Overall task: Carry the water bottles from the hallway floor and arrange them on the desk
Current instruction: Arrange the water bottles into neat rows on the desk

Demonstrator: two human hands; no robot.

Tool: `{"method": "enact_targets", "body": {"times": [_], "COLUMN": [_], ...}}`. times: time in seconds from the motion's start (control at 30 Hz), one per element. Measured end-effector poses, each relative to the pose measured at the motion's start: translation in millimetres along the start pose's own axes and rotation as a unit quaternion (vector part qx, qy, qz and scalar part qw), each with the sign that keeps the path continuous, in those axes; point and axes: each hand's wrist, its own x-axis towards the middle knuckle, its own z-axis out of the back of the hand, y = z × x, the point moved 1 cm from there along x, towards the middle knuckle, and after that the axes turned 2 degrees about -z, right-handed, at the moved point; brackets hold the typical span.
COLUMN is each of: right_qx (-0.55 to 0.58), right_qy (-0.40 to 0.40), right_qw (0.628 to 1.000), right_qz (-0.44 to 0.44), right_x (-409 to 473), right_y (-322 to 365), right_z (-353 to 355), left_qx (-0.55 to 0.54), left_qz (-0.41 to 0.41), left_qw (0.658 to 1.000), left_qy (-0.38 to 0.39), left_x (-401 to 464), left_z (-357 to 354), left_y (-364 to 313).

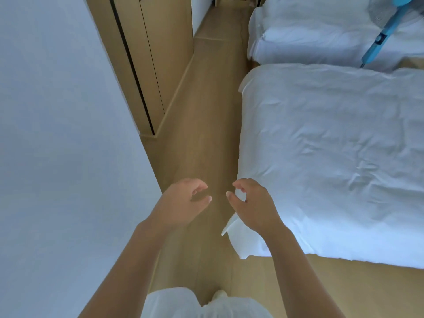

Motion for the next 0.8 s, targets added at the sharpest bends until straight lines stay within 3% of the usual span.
{"method": "enact_targets", "body": {"times": [0.3, 0.53, 0.8], "right_qx": [-0.023, -0.044, -0.044], "right_qy": [0.022, 0.011, -0.004], "right_qw": [0.999, 0.999, 0.999], "right_qz": [-0.002, -0.003, -0.031], "right_x": [168.2, 331.3, 482.8], "right_y": [-21.2, -6.4, 3.7], "right_z": [11.5, 18.8, 30.3], "left_qx": [-0.008, 0.048, 0.024], "left_qz": [0.021, 0.005, -0.019], "left_qw": [0.998, 0.999, 0.999], "left_qy": [-0.064, -0.008, 0.014], "left_x": [153.9, 325.8, 497.8], "left_z": [18.5, 69.5, 116.6], "left_y": [24.0, 50.6, 59.2]}}
